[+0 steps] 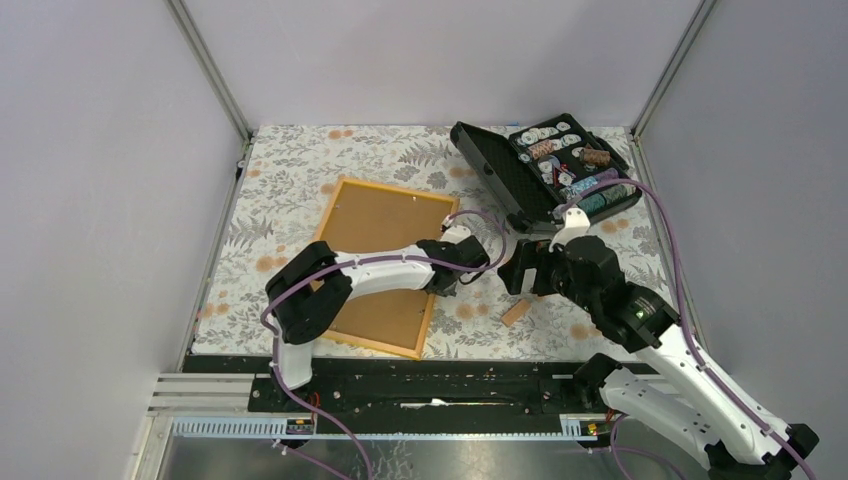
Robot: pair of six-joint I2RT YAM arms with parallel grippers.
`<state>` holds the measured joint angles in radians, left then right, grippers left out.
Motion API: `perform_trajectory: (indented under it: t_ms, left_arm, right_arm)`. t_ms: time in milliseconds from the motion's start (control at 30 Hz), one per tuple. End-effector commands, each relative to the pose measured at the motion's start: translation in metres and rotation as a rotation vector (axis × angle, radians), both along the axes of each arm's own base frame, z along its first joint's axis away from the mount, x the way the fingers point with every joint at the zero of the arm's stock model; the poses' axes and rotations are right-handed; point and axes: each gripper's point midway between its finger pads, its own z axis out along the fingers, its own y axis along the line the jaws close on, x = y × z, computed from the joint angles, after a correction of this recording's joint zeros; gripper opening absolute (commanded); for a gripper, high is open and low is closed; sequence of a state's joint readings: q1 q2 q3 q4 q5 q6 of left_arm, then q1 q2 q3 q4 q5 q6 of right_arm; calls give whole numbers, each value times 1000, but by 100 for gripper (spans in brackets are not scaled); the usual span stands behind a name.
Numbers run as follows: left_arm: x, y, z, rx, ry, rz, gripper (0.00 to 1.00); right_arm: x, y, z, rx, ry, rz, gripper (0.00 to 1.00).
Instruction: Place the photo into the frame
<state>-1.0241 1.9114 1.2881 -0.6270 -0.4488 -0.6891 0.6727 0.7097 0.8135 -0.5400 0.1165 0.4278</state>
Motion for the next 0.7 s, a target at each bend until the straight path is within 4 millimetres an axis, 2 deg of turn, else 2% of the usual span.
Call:
perform_trajectory:
  t_ms: [0, 167, 300, 367, 433, 533, 667]
  left_arm:
    - [18, -2, 54, -85, -93, -58, 0]
    - [29, 0, 98, -179, -150, -74, 0]
    - [35, 5, 126, -245, -178, -78, 0]
    - [38, 8, 137, -268, -192, -78, 0]
    - [41, 11, 148, -291, -204, -80, 0]
    - [46, 12, 165, -326, -231, -87, 0]
    - [52, 14, 179, -352, -260, -92, 0]
  right_arm:
    - [0, -1, -2, 27, -10, -18, 100]
    - [-6, 2, -16, 63, 30, -24, 100]
    - [-5, 3, -14, 139, 26, -69, 100]
    - [-5, 10, -11, 199, 27, -64, 100]
    - [-4, 27, -7, 286, 30, -22, 100]
    - [-4, 64, -12, 384, 127, 77, 100]
    - [-2, 109, -20, 383, 261, 131, 99]
